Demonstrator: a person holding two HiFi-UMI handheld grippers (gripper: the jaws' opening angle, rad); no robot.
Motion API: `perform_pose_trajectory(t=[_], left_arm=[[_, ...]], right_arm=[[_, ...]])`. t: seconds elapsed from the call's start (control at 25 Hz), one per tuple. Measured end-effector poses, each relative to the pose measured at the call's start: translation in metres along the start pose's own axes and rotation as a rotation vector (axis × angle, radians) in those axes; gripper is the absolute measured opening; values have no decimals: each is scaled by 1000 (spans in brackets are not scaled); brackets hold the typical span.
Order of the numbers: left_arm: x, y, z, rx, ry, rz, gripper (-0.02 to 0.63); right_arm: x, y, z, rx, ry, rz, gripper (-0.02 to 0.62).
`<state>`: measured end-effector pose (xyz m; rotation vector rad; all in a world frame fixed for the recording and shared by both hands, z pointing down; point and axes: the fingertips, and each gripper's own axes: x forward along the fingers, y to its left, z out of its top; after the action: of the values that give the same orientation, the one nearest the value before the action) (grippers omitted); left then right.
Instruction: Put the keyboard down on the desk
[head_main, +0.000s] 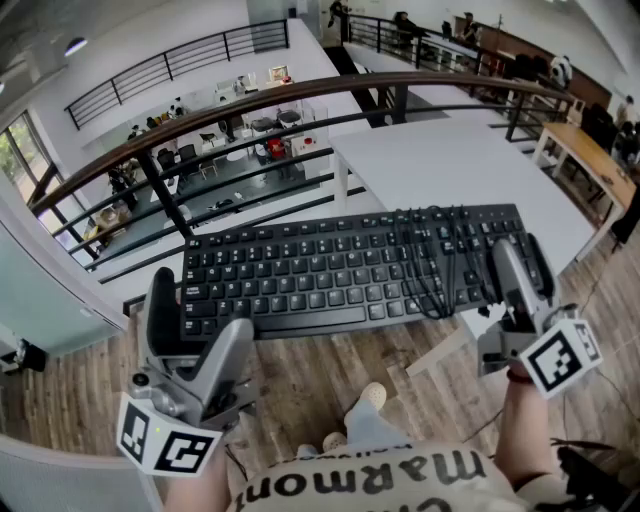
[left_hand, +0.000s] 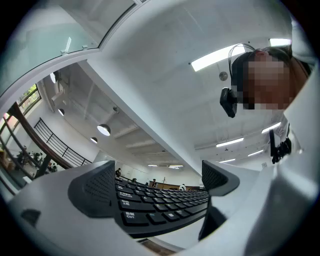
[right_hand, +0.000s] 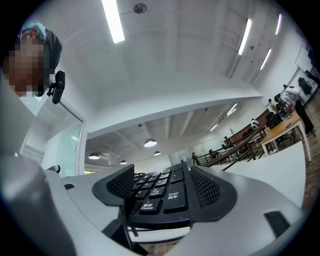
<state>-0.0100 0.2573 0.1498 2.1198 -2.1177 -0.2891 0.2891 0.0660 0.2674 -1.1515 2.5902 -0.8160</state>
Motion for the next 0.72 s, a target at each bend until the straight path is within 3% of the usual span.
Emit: perform_pose_trajectory(t=[0.12,0.24,0.44,0.72], left_arm=[[-8,3,-1,-38,-5,-22,505],[-4,-9,9,-24,-7,-19,505],[-4,-11,8,53,-15,-9,505],[-5,-14,13,39,-46,-42,505]], right_arm=[[1,-6,-4,50,-5,-9,339],[-1,-7,5,40,0,-11,339],[2,-11,-14,45,39,-3,339],[-7,-7,4,35,-11,-6,339]])
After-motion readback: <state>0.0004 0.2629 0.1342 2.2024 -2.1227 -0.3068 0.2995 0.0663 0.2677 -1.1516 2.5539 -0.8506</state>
